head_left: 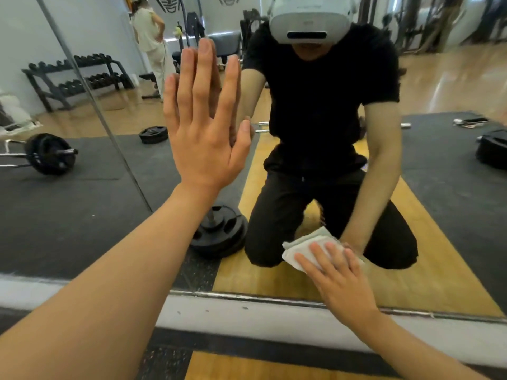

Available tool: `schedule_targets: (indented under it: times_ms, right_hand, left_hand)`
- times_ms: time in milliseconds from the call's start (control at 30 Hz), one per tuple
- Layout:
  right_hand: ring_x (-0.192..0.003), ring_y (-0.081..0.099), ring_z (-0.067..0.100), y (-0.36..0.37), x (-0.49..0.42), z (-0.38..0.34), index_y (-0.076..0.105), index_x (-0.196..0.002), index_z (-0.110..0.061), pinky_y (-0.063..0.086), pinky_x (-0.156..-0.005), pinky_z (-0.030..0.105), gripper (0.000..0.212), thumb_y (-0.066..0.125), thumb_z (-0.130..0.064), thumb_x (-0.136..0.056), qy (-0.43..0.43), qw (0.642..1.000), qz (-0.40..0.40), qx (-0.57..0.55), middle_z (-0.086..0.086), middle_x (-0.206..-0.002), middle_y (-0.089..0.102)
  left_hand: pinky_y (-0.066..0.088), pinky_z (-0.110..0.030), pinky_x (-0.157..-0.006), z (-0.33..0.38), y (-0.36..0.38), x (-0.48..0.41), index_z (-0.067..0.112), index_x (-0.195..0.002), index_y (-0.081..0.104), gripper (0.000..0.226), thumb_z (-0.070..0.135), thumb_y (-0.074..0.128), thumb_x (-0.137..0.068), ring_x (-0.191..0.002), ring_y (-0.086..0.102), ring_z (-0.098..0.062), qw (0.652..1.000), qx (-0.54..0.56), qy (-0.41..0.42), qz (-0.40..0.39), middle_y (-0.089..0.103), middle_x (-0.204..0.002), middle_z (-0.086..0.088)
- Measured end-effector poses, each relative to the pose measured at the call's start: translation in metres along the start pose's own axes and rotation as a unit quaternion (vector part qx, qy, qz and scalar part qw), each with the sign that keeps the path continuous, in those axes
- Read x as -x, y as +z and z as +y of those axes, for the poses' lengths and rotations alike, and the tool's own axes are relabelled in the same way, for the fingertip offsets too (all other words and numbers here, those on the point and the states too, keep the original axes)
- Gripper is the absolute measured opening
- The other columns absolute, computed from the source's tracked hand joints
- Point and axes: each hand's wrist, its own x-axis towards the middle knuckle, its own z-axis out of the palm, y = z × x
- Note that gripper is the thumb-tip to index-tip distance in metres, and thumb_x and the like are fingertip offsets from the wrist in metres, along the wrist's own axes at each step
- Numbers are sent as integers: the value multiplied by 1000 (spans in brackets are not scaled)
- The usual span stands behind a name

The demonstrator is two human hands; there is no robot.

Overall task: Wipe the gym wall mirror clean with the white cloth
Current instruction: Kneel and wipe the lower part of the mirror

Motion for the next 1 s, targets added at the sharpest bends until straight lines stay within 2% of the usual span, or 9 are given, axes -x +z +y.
schedule_targets:
  times_ms: [67, 133, 233, 400, 600, 667, 800, 900, 1000]
  right_hand:
    - [-163, -2, 31, -13, -10, 10, 16, -169, -24, -3, -131, 48, 95, 69, -20, -90, -12, 1000, 5, -10, 7, -177, 2]
    - [-163, -1, 33, -41, -62, 21, 23, -167, -21, -1, -131, 50, 66, 48, -28, -106, 46, 993, 90, -53, 11, -176, 5]
    - [-161, -3, 36, -84, -147, 38, 15, -168, -22, -1, -130, 54, 60, 34, -40, -115, 130, 975, 156, -88, 16, -173, 3]
    - [-161, -2, 38, -54, -125, 22, 14, -169, -23, 7, -129, 58, 68, 47, -41, -112, 116, 974, 188, -47, 17, -174, 5]
    - [-163, 1, 31, 24, 16, -5, 13, -169, -24, -1, -132, 47, 112, 82, -10, -82, -31, 999, 37, 14, 8, -177, 1]
    - [-163, 1, 30, 16, 9, 1, 15, -168, -24, -1, -132, 46, 103, 75, -7, -86, -27, 999, 41, -2, 7, -177, 4]
    - [-159, 13, 36, -29, -95, 7, 34, -164, -22, 9, -131, 54, 60, 56, -26, -108, 72, 980, 179, -47, 15, -170, 24]
    - [-157, 14, 38, -40, -129, 0, 28, -166, -22, 11, -130, 57, 62, 53, -36, -111, 87, 976, 194, -40, 16, -171, 19]
    - [-161, 9, 36, -10, -84, -16, 24, -167, -22, 5, -131, 54, 69, 56, -26, -107, 52, 984, 169, -39, 13, -175, 11]
  left_hand:
    - [25, -61, -126, 0, 0, 2, 5, -157, 45, 64, 40, 30, -105, -151, 32, -46, 1000, -1, -3, -1, 41, -159, -33]
    - [25, -61, -126, -1, 1, 1, 5, -157, 45, 64, 40, 30, -105, -150, 32, -46, 1000, -9, -3, -2, 41, -159, -33]
    - [24, -60, -126, 0, 1, 0, 5, -156, 46, 64, 41, 30, -104, -149, 34, -47, 1000, -13, -3, 3, 43, -157, -34]
    - [25, -60, -125, -1, 2, 1, 3, -153, 49, 64, 40, 32, -103, -148, 35, -47, 1000, -18, -4, 1, 45, -155, -35]
    - [27, -60, -124, -2, 5, 1, 3, -152, 51, 63, 41, 32, -105, -146, 38, -48, 1000, -23, -3, 17, 47, -153, -36]
    - [25, -59, -124, -2, 5, 2, 3, -152, 50, 63, 40, 34, -104, -145, 37, -48, 1000, -18, -5, 14, 47, -153, -37]
    - [24, -60, -124, -2, 5, 2, 3, -152, 49, 62, 39, 35, -104, -145, 37, -49, 1000, -17, -5, 8, 46, -153, -37]
    - [27, -62, -124, -1, 3, 0, 1, -151, 51, 63, 38, 36, -102, -146, 36, -49, 1000, -19, -6, 6, 46, -153, -37]
    - [26, -60, -124, -1, 2, 0, 1, -151, 51, 63, 39, 36, -102, -146, 36, -48, 1000, -23, -6, 5, 46, -153, -38]
